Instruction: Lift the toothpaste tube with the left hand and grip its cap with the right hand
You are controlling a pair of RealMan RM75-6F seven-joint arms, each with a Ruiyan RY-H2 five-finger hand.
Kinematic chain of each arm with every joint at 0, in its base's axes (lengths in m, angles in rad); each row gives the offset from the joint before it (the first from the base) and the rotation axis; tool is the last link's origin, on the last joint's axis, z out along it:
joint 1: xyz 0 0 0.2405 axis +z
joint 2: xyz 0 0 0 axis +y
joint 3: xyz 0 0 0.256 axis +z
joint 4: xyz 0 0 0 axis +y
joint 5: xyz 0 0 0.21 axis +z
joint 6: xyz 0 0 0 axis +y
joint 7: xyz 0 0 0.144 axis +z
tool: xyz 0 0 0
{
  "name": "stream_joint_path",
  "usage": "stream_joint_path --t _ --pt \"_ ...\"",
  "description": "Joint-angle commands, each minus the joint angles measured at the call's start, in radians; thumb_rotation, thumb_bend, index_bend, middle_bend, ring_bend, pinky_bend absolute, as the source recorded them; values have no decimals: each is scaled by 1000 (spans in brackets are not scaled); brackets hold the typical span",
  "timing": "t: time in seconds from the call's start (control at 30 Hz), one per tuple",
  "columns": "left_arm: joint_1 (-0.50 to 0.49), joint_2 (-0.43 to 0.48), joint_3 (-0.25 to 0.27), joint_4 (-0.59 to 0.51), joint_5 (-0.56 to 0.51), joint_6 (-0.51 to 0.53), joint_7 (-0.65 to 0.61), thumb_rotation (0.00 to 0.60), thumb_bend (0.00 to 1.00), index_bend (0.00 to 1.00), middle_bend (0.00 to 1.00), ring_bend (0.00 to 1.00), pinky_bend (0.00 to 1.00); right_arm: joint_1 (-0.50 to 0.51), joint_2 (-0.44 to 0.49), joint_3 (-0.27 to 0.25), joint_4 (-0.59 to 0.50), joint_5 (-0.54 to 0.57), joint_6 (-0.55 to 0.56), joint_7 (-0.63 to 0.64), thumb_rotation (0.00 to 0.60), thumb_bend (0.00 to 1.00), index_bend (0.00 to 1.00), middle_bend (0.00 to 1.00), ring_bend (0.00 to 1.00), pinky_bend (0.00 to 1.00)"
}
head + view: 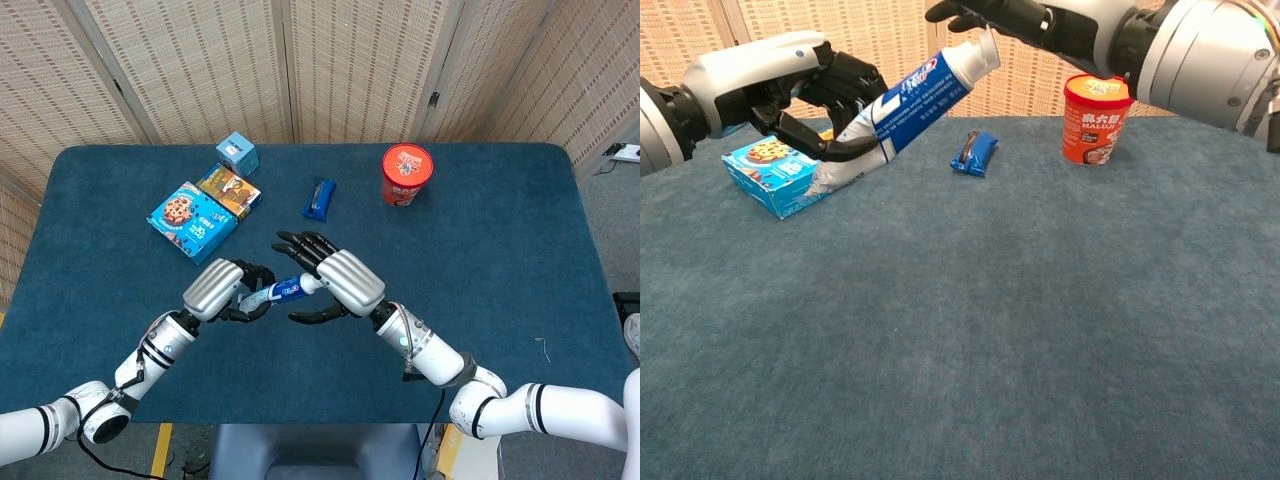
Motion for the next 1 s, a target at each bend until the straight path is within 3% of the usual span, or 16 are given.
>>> stream_joint_path --t 0.03,1.0 --pt "1 2 -2 3 -3 1 -12 600 592 776 836 749 536 -1 0 -2 2 0 2 2 54 0 0 0 0 0" --pt "-17 11 -24 1 -27 -16 -10 600 598 787 857 764 540 43 -37 0 39 30 -40 -38 48 0 0 0 0 0"
